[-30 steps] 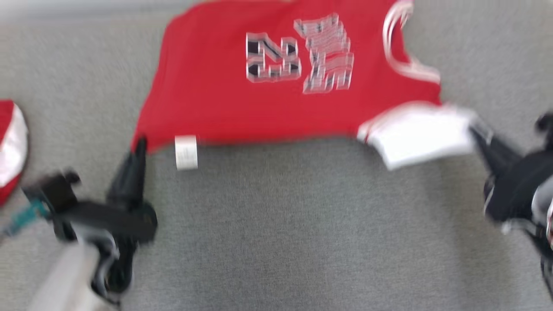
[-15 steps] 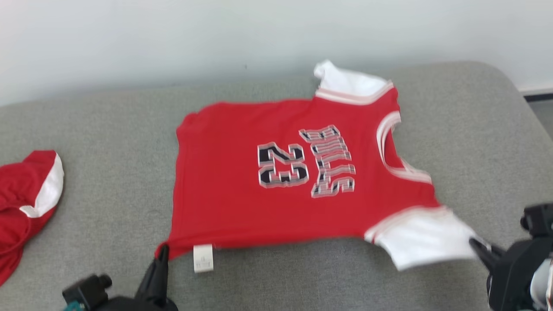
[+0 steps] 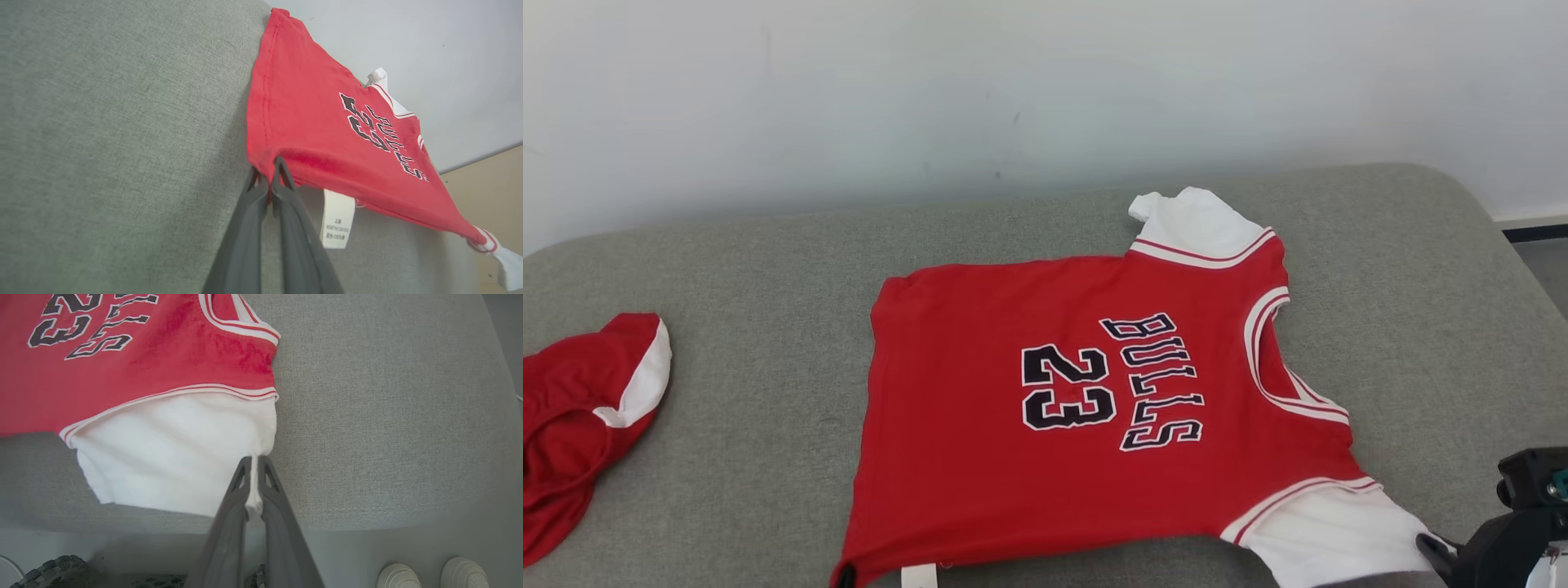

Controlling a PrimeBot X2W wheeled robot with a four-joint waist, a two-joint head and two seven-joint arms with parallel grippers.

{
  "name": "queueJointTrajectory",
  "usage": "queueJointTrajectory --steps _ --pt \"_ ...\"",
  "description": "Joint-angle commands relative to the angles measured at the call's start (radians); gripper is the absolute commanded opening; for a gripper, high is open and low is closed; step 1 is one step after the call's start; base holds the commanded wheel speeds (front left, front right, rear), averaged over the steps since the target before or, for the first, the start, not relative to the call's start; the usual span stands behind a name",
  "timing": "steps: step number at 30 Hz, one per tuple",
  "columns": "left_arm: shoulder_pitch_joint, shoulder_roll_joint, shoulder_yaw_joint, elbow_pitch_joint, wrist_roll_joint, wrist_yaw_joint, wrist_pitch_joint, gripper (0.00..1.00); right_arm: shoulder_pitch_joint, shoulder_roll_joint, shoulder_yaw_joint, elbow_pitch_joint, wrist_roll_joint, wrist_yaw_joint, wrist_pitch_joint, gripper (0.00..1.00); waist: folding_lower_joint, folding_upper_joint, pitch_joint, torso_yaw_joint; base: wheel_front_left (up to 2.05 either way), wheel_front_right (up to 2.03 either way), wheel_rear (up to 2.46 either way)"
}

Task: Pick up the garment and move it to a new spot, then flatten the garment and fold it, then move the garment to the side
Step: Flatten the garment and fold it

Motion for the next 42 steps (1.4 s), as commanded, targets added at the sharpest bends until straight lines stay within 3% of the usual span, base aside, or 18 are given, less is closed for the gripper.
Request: queueJointTrajectory --steps 1,6,12,23,32,42 --pt "0.023 0.014 -0.004 -0.009 0.016 0.01 0.004 0.0 0.022 0.002 -0.011 -0.004 -0.008 -0.003 0.012 0.0 0.0001 0.0001 -0.003 0.004 0.0 0.0 0.0" --pt "0.045 0.028 -0.027 -0.033 0.03 0.029 0.032 0.0 0.069 -0.001 -0.02 -0.023 0.008 -0.003 0.085 0.0 0.0001 0.0001 -0.006 0.008 0.0 0.0 0.0" --pt "0.04 0.041 -0.043 -0.05 0.044 0.048 0.055 0.0 0.048 -0.022 -0.025 -0.032 -0.014 -0.003 0.075 0.0 0.0001 0.0001 -0.005 0.01 0.0 0.0 0.0" --pt "-0.066 0.027 -0.063 -0.01 0.074 0.045 0.068 0.0 -0.111 -0.075 0.082 0.1 0.001 -0.003 -0.089 0.0 0.0001 0.0001 0.009 0.018 0.0 0.0 0.0" --pt "-0.221 -0.003 -0.085 0.095 0.089 0.004 0.077 0.0 -0.338 -0.172 0.232 0.295 -0.004 -0.003 -0.322 0.0 0.0001 0.0001 0.068 0.036 0.0 0.0 0.0" --pt "-0.334 -0.018 -0.084 0.201 0.101 -0.036 0.048 0.0 -0.496 -0.213 0.349 0.485 0.022 -0.003 -0.462 0.0 0.0001 0.0001 0.118 0.049 0.0 0.0 0.0"
